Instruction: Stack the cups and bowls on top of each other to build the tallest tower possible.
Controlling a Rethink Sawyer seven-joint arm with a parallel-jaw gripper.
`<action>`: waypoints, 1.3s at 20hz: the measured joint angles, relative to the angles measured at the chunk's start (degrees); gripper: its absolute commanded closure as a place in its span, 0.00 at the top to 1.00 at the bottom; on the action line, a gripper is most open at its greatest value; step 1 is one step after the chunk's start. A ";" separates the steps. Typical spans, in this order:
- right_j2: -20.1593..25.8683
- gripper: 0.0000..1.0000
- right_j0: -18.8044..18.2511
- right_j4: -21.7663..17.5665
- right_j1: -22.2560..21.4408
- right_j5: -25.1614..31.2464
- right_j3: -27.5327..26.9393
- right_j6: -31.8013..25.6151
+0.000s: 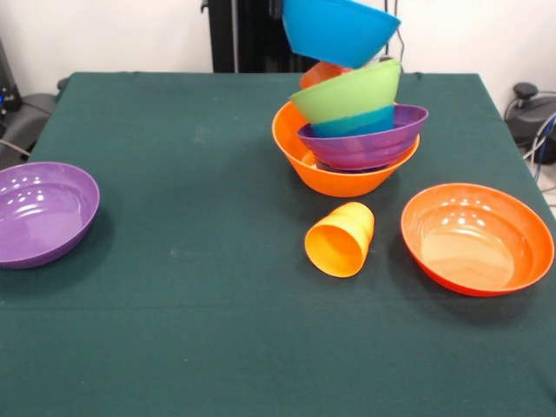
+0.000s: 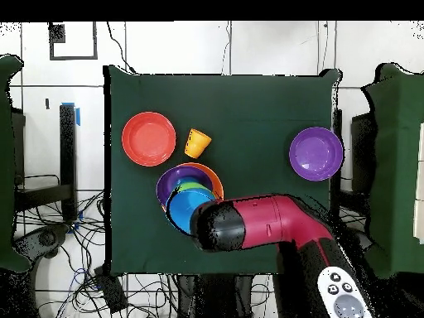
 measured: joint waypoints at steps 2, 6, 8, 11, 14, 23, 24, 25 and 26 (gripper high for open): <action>-0.49 0.00 0.04 -0.74 1.06 -1.28 -0.07 0.00; -1.21 0.00 0.08 -1.77 2.40 -2.92 -0.17 0.00; -1.67 0.00 0.11 -2.27 2.90 -3.68 -0.19 0.00; -2.63 0.00 0.38 -2.77 3.53 -4.19 -0.20 0.00; -3.38 0.00 0.70 -2.95 3.79 -4.28 -0.27 0.00; -4.45 0.00 1.61 -2.95 3.82 -4.28 -1.12 0.00; -4.60 0.00 1.78 -2.95 3.82 -4.28 -1.24 0.00; -4.70 0.00 1.87 -2.95 3.82 -4.28 -1.29 0.00; -4.89 0.00 2.08 -2.95 3.82 -4.28 -1.39 0.00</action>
